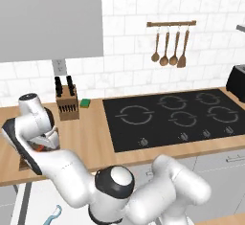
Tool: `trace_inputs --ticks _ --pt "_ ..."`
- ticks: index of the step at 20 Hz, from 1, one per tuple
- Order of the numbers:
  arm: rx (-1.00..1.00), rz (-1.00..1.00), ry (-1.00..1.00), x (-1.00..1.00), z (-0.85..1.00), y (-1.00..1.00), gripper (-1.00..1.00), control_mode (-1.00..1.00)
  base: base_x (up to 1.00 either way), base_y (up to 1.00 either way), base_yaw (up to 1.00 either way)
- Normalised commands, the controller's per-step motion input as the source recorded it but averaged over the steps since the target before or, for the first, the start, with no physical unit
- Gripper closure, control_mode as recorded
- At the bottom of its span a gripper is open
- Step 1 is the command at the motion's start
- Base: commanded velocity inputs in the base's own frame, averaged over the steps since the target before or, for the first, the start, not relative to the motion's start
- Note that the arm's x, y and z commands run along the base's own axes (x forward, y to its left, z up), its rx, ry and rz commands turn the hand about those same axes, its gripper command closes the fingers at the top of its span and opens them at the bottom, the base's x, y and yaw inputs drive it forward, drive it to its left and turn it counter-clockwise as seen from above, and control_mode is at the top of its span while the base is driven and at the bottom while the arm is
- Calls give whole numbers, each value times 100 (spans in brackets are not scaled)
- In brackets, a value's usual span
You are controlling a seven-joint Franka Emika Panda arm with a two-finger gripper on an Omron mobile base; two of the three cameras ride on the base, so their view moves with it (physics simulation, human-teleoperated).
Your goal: Place the appropriate cutting tool for cutting the garlic skin on the cutting board.
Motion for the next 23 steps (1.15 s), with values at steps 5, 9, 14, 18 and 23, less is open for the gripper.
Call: trace_inputs --ticks 5,9,14,18,23 --pt "18 0 -7 -33 43 -100 -100 -100 0 0 0" --pt "21 -3 0 6 31 -100 -100 -100 0 0 0" --pt "18 0 0 19 50 -98 -100 -100 0 0 0" --pt "15 0 0 10 47 -98 -100 -100 0 0 0" --pt "13 0 0 6 42 -90 -100 -100 0 0 0"
